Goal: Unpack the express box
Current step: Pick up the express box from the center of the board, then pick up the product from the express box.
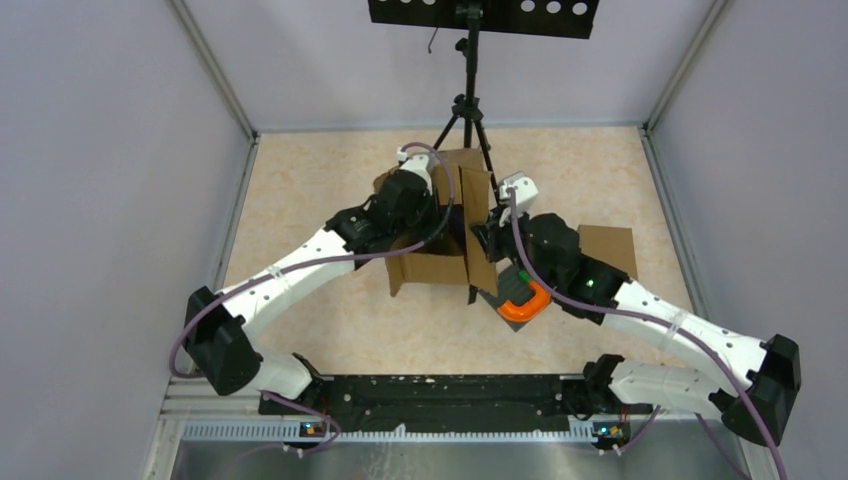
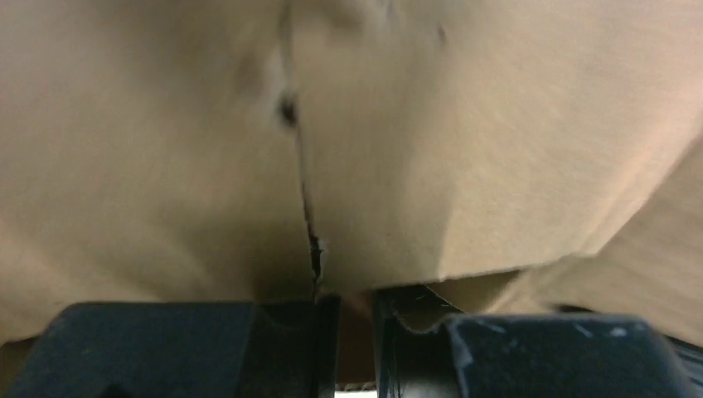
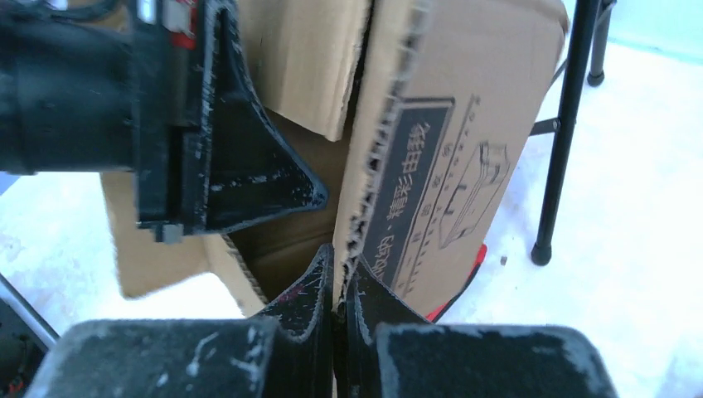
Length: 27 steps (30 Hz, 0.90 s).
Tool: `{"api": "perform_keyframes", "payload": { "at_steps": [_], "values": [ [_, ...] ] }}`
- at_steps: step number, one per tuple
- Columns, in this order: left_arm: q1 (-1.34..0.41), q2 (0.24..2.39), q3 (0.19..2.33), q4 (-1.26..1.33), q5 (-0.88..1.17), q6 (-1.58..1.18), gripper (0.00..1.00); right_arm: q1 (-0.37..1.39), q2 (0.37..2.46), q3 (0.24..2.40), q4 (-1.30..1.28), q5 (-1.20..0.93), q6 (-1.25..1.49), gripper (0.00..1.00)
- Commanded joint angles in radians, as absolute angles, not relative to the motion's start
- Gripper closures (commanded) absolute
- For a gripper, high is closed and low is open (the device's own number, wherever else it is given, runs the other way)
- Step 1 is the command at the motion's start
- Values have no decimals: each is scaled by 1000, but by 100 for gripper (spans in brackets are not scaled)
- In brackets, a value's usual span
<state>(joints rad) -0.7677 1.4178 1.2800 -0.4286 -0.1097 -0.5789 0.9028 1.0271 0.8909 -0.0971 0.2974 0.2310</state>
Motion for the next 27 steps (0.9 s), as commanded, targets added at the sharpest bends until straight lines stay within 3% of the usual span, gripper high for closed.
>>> {"api": "perform_keyframes", "payload": {
  "at_steps": [1,8,10,16,21,27],
  "values": [
    [-759,1390,1197,-351,-99,-627,76,907,943,813,127,210,126,100],
    [-759,1371,1034,-246,-227,-716,50,911,899,668,203,173,232,100],
    [-759,1382,1005,-187,-234,-748,38,912,910,646,229,148,300,100],
    [-759,1480,981,-41,-237,-843,17,915,902,584,280,127,463,100],
    [-759,1577,984,53,-263,-900,16,914,858,569,256,88,568,100],
    [-768,1704,1004,55,-264,-992,25,914,790,554,181,94,635,100]
  ]
}}
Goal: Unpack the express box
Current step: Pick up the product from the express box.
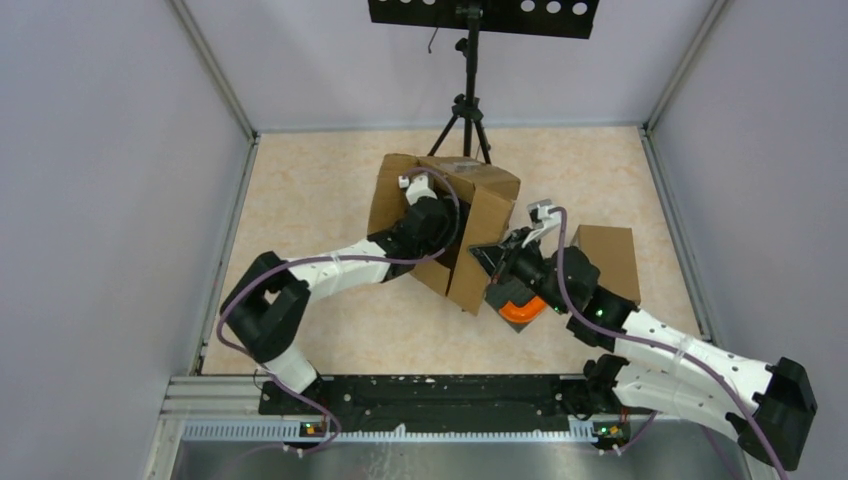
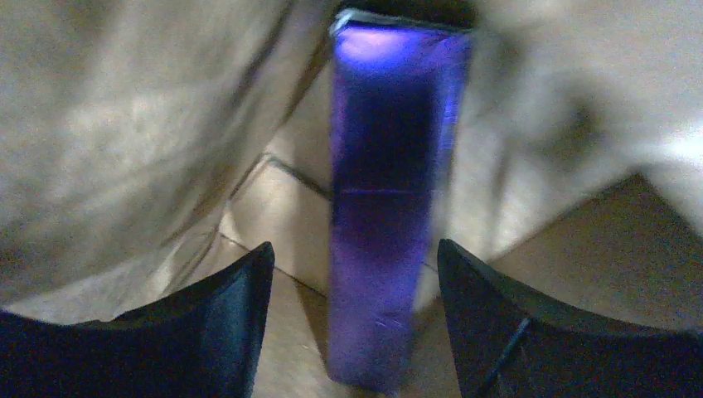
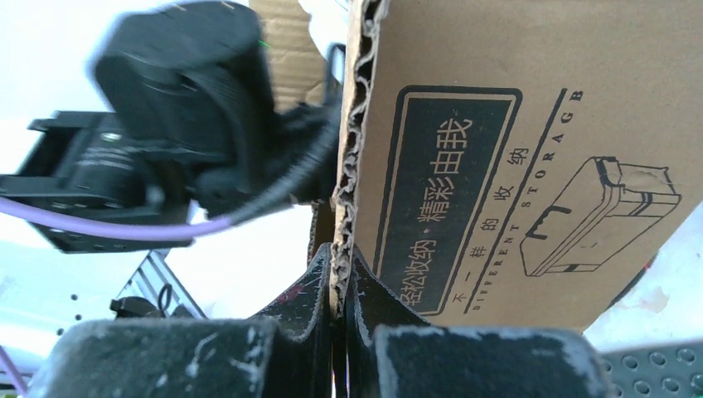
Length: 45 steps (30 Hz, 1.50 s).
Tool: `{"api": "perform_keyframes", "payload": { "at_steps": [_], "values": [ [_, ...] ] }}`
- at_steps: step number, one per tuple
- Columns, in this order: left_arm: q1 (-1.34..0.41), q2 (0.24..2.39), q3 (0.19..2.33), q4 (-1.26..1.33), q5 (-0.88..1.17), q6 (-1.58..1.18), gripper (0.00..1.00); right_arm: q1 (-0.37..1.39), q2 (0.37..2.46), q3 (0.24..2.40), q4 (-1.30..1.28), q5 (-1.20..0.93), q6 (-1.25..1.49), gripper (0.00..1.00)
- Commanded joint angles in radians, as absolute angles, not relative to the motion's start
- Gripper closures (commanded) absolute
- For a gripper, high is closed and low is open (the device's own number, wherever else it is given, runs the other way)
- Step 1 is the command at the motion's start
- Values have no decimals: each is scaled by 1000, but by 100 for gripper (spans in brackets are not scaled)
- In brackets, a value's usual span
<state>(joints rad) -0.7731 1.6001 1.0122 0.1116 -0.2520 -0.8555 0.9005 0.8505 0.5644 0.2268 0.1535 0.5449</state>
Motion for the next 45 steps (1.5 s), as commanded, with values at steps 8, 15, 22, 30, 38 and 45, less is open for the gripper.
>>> {"api": "perform_keyframes", "payload": {
  "at_steps": [8,15,22,30,38,45],
  "values": [
    [-785,1815,1024,170,-196,-985,29,902,713,502,110,121,659,100],
    [-783,1787,1037,265,-114,-916,87,899,725,567,-44,237,637,100],
    [-783,1641,1112,125,-91,-801,100,901,868,724,-249,415,570,100],
    [-779,1441,1041,51,-125,-767,100,925,962,826,-321,503,519,100],
    [-746,1301,1042,-65,-67,-772,100,946,1040,897,-347,561,510,100],
    [-647,1203,1066,-163,128,-789,100,945,1074,937,-301,529,478,100]
  ]
}}
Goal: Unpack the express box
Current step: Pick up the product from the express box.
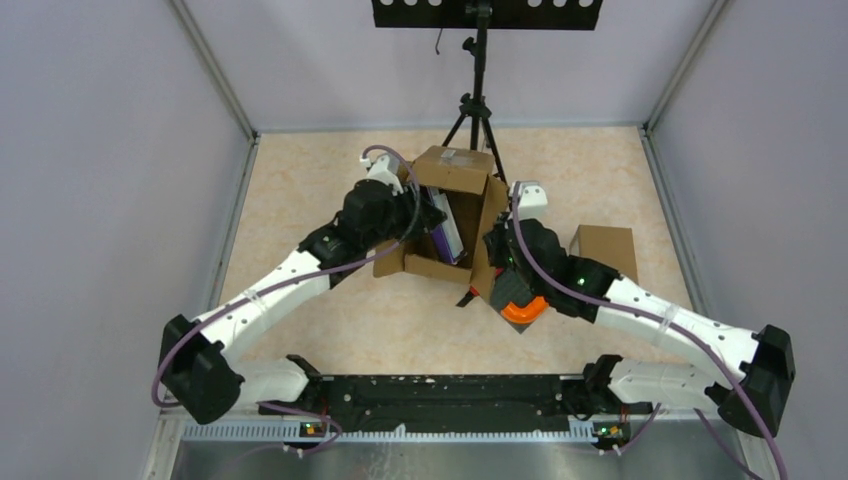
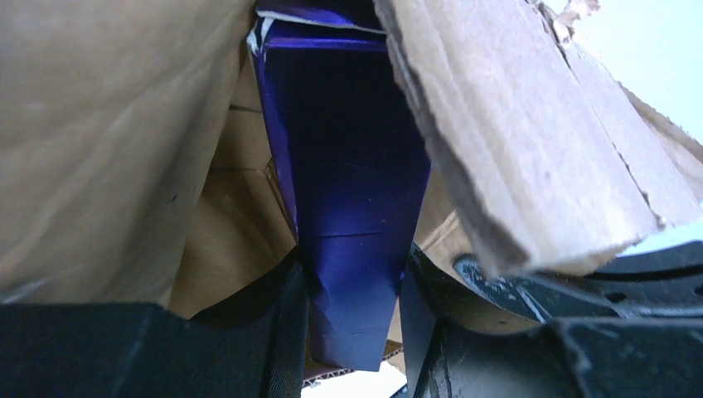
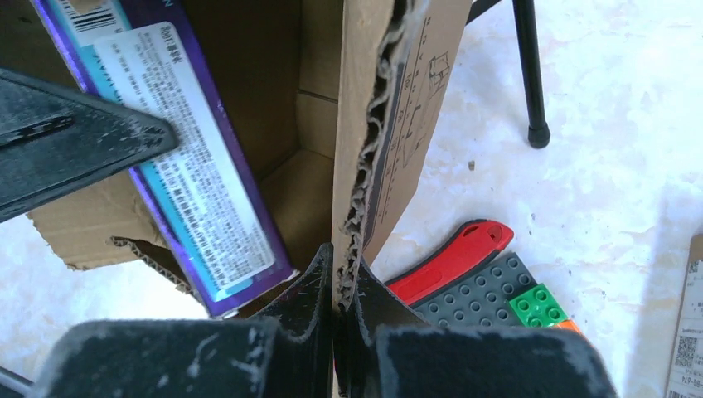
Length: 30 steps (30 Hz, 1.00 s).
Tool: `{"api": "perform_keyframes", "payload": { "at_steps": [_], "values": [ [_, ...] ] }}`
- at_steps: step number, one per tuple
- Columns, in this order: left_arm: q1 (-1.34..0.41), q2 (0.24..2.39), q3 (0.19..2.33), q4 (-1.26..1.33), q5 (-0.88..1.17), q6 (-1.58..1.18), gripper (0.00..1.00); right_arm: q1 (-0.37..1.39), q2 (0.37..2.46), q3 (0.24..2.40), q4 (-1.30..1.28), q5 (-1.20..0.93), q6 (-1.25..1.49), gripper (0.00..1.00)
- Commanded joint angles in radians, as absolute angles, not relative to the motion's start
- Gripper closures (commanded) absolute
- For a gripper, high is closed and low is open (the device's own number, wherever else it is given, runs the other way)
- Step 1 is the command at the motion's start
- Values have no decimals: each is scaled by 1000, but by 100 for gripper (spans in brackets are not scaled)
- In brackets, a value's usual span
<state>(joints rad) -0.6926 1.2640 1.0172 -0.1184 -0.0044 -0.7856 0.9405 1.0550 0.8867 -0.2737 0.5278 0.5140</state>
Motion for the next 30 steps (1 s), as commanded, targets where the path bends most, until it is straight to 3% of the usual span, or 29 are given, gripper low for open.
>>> {"api": "perform_keyframes", "payload": {
  "at_steps": [1,6,11,22,30],
  "values": [
    [-634,1197,1083,-194,189,-777,100,946,1081,948,-300,525,474,100],
    [-576,1158,1152,-370,436,-710,97,945,1142,1036,-313,521,450,100],
    [-544,1084,1250,-514,552,-624,96,946,1226,1143,-334,490,434,100],
    [-538,953,1583,-901,258,-546,91,945,1447,1515,-367,274,448,100],
    [-538,917,1612,-1069,134,-515,89,897,1719,1808,-278,124,602,100]
  ]
}}
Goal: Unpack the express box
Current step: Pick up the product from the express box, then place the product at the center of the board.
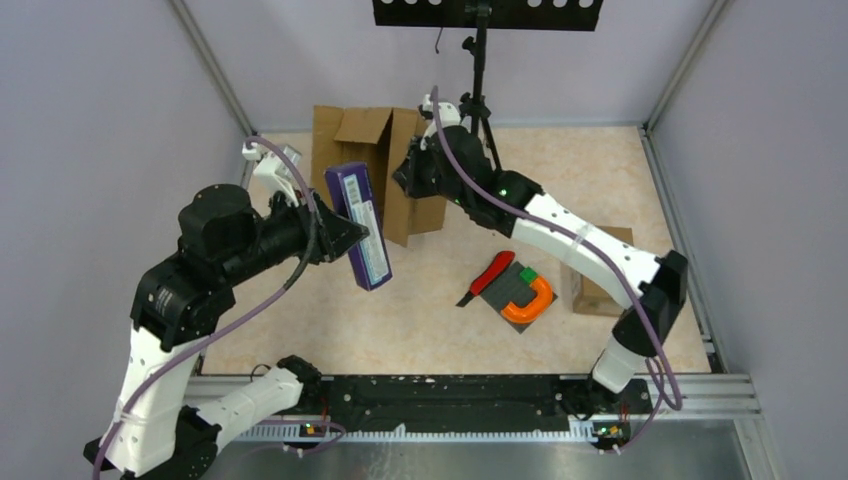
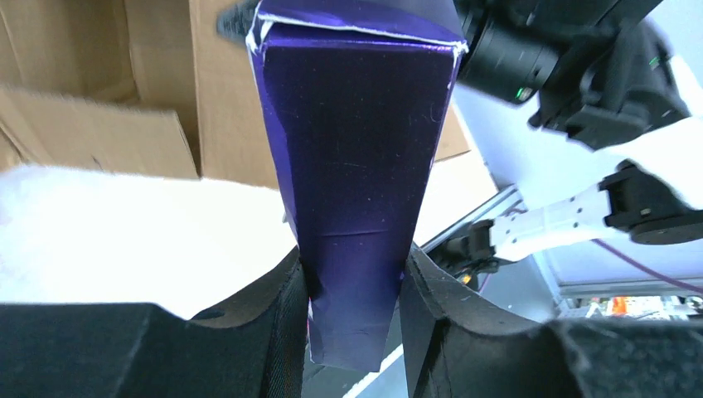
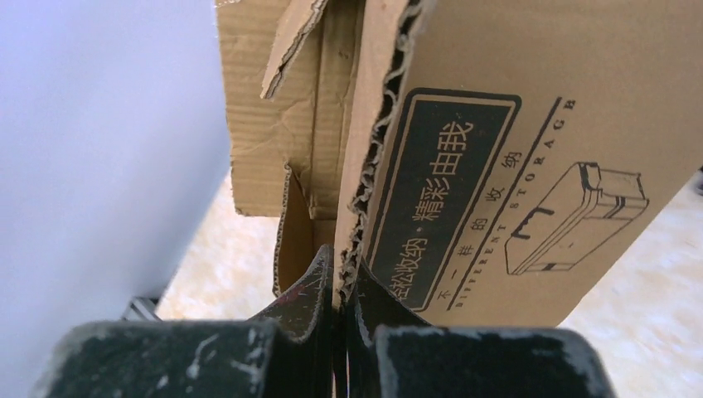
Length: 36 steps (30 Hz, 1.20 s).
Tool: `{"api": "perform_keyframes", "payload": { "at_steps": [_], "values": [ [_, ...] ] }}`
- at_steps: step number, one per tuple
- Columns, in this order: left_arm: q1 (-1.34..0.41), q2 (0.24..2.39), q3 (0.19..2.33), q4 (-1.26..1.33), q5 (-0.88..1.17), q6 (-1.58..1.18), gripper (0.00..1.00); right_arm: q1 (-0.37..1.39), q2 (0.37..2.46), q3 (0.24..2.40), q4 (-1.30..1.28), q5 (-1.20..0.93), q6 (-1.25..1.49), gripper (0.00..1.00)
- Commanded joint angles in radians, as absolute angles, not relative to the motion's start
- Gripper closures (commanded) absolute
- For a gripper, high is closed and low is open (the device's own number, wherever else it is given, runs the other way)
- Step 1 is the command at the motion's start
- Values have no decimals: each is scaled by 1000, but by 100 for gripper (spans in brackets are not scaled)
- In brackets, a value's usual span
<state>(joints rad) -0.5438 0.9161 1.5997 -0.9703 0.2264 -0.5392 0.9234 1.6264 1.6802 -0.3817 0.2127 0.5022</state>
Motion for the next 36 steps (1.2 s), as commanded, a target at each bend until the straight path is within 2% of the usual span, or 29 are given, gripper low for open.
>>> {"api": "perform_keyframes", "payload": {
  "at_steps": [1,6,11,15,16,20,22,26,33,36],
  "values": [
    [-539,914,1614,-1092,107,-517,89,890,1749,1832,-264,96,634,100],
    [-539,903,1610,-1178,11,-523,89,860,1891,1903,-144,11,798,100],
    [-539,886,1487,-1157,-46,-536,89,817,2067,2004,-48,-101,934,100],
    [-539,904,1396,-1122,-88,-540,88,784,2200,2125,-97,-131,968,100],
    [-539,912,1375,-1113,-108,-543,87,774,2225,2147,-112,-146,973,95],
    [-536,963,1301,-1086,-192,-566,82,754,2243,2165,-158,-169,956,43],
    [-522,982,1250,-1053,-200,-571,79,752,2222,2151,-164,-179,940,30],
    [-435,1004,1135,-966,-160,-589,78,752,2125,2042,-131,-180,914,25],
    [-115,1057,879,-725,118,-588,76,752,1843,1704,-43,-145,877,24],
    [-30,1135,822,-647,139,-595,77,751,1728,1560,-28,-140,855,24]
  ]
}}
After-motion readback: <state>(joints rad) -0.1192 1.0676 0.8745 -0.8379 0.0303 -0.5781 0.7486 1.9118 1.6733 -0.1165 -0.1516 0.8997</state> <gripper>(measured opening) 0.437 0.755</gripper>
